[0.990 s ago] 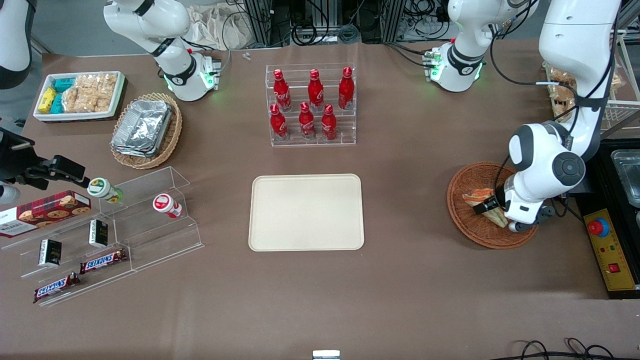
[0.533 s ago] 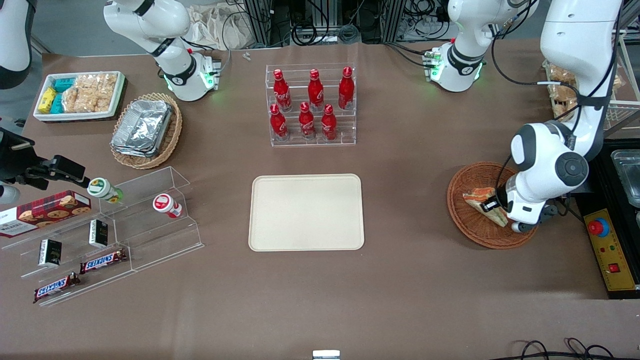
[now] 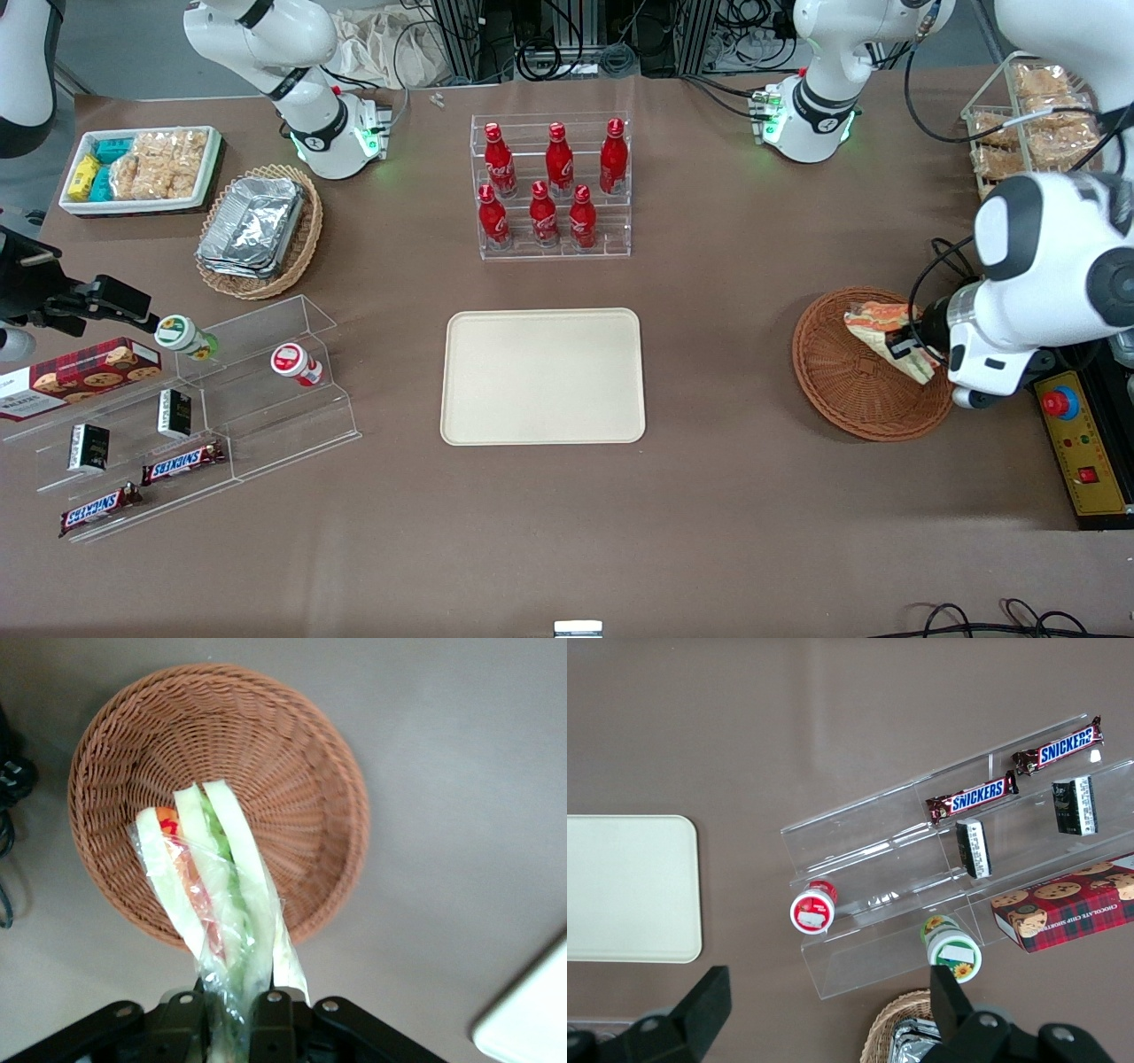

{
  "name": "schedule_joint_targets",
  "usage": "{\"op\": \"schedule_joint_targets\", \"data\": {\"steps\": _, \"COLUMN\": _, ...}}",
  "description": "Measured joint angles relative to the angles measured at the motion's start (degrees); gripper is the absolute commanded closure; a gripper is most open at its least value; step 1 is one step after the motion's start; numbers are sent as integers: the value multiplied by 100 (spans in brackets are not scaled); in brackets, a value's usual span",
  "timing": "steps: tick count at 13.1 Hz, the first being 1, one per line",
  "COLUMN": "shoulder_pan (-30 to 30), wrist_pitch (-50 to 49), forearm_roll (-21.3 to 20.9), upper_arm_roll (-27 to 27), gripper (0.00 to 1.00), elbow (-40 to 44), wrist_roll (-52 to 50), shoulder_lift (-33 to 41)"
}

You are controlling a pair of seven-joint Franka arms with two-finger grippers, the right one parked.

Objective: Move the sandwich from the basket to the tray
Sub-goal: 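Lift the sandwich and carry it with the left gripper over the cream tray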

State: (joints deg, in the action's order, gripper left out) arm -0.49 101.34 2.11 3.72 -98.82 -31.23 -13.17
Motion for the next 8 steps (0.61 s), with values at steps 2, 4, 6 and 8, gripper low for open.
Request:
{"op": "schedule_joint_targets", "data": {"steps": 2, "shoulder_pan": -75, "wrist_pitch": -222, "forearm_roll": 1, "upper_arm_roll": 228, "gripper": 98, "elbow": 392, "wrist_roll": -203, "shoulder_lift": 5}}
{"op": "schedule_joint_targets", "data": {"steps": 4, "shoulder_pan": -92, "wrist_pitch": -281, "forearm_roll": 106, "upper_arm_roll": 545, "gripper": 96, "elbow": 573, "wrist_roll": -403, "shoulder_lift": -18}}
{"op": "schedule_joint_targets", "data": {"steps": 6, "shoulder_pan": -146, "wrist_pitch": -289, "forearm_roll": 145, "upper_arm_roll": 1018, "gripper": 94, "elbow": 682, "wrist_roll": -728, "shoulder_lift": -129}}
{"op": "schedule_joint_targets", "data": {"steps": 8, "shoulder_pan": -466, "wrist_pitch": -271, "forearm_roll": 135, "upper_arm_roll": 1315, "gripper": 94, "elbow": 762, "wrist_roll": -986, "shoulder_lift": -284}}
